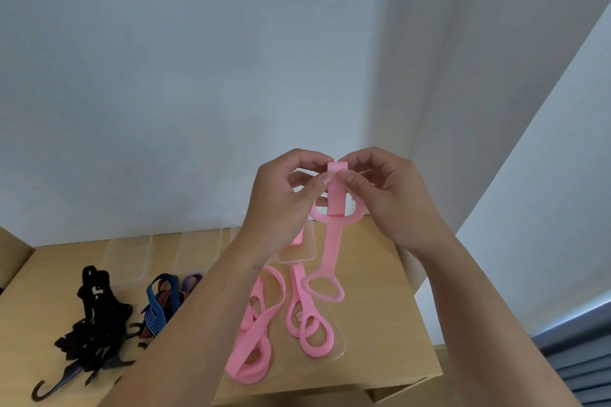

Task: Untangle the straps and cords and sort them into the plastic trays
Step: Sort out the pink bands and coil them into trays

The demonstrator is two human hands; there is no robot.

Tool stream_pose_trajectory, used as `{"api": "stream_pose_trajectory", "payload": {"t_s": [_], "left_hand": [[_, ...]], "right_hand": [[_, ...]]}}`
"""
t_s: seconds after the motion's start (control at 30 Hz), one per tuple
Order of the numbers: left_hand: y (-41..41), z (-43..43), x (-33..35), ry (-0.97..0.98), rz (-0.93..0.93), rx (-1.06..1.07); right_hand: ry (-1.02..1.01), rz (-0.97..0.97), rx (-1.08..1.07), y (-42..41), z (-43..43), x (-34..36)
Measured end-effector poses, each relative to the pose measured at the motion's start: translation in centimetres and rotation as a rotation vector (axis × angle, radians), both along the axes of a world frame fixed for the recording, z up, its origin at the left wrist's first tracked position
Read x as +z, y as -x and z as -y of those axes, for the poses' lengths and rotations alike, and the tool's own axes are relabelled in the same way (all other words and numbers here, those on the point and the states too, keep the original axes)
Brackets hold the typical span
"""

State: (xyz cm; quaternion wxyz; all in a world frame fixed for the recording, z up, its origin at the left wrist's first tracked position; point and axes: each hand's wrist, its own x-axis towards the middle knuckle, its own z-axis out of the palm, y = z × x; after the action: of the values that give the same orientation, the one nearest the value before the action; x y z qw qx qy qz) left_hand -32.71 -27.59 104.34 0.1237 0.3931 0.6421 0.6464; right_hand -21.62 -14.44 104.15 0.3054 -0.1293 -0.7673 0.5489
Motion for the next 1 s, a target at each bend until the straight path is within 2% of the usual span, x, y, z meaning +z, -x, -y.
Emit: {"api": "stream_pose_trajectory", "payload": {"t_s": [0.13,0.27,0.4,0.57,0.73,0.83,1.0], "left_hand": [[0.2,0.2,-0.3,0.010,0.065,-0.042],[0.6,0.5,-1.5,0.172,0.162,-0.179],[-0.1,0.6,-2.7,0.214,0.275,-0.303],[-0.5,0.2,-2.9,0.295,0.147,-0.269],[-0.9,-0.1,-3.6,0.315,0.186,-0.228],[-1.1,-0.4,-4.1,0.342,0.296,-0.179],[-0.2,-0.8,-4.4,0.343,0.518,-0.077]], "right_hand": [[-0.004,-0.027,-0.026,0.1,0.0,0.2],[-0.001,-0.051,-0.057,0.0,-0.2,0.2],[0.003,-0.043,-0.081,-0.2,-0.6,0.4],[-0.058,-0.018,-0.094,-0.5,-0.9,0.8],[-0.113,-0.024,-0.068,-0.7,-0.8,1.0],[-0.227,-0.013,-0.055,-1.0,-0.8,0.7],[-0.557,-0.062,-0.023,-1.2,-0.8,-0.9]]}}
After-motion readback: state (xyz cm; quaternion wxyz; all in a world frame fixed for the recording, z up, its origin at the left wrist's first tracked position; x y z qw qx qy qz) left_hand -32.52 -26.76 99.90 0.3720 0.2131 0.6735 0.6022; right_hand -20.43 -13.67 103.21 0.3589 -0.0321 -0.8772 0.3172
